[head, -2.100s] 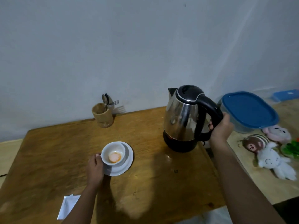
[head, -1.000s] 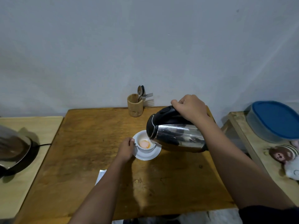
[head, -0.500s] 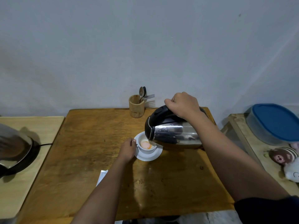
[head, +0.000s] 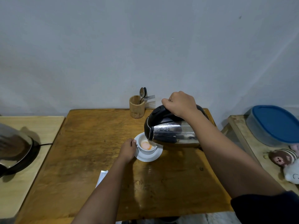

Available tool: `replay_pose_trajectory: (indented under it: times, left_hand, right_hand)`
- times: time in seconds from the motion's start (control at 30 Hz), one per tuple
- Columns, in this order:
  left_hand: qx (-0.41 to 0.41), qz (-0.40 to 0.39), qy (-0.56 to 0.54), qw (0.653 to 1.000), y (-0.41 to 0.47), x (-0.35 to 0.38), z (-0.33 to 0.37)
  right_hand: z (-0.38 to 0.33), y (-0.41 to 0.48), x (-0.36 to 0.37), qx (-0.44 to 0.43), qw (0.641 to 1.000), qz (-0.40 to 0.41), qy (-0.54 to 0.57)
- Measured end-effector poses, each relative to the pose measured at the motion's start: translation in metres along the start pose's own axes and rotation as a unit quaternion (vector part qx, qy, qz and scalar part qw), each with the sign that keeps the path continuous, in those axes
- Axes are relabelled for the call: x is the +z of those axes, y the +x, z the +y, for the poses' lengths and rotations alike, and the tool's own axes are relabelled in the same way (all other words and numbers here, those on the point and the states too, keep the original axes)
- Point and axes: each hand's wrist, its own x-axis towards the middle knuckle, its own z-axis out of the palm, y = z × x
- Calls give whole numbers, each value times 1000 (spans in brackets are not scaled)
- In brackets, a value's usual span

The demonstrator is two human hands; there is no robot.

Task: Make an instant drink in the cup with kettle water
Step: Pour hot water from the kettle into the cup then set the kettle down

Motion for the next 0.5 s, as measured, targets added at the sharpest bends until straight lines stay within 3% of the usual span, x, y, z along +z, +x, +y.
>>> replay_pose_trajectory:
  times: [0.5]
  left_hand:
    - [-15,-7,15,1000,1,-1,2]
  right_hand:
    - [-13,8,-1,-29,999,-14,-29]
